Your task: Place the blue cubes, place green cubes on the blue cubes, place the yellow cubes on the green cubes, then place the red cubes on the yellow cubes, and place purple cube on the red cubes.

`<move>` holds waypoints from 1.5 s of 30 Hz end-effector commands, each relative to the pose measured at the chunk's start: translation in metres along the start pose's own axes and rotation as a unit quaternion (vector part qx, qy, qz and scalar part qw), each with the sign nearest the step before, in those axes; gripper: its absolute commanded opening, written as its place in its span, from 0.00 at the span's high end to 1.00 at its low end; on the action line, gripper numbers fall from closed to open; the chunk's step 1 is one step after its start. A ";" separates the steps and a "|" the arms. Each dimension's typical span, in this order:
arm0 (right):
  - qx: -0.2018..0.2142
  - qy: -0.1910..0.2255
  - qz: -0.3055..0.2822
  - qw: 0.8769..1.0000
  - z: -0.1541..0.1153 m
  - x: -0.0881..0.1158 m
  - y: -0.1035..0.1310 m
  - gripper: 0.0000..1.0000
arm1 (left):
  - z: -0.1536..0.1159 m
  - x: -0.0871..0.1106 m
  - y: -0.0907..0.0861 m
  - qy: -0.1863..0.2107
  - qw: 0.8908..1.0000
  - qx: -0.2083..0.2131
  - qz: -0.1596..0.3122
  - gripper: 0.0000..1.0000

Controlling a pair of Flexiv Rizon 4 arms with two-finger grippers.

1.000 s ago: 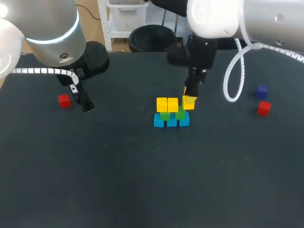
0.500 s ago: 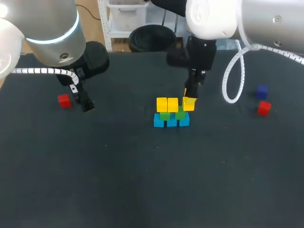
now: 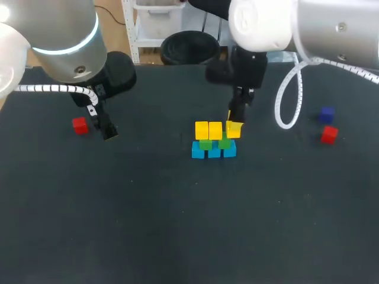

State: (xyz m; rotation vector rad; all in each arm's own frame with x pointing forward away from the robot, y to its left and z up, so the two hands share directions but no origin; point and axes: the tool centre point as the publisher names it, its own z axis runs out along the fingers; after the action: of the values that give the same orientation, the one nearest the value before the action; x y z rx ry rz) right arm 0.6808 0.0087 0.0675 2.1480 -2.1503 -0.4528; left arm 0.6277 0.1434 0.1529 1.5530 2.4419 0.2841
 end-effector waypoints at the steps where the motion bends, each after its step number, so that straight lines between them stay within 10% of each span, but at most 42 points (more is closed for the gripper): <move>1: 0.000 0.000 -0.001 1.000 0.000 0.000 -0.003 1.00 | 0.000 0.001 0.001 -0.001 1.000 0.001 0.001 0.00; 45: 0.001 -0.001 -0.010 1.000 0.001 -0.003 -0.008 1.00 | 0.000 0.001 0.001 -0.001 1.000 0.001 0.001 0.00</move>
State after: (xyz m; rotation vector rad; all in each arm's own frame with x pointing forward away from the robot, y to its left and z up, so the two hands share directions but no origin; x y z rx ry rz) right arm 0.6883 0.0118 0.0649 2.1727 -2.1328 -0.4562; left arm 0.6277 0.1434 0.1529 1.5530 2.4419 0.2841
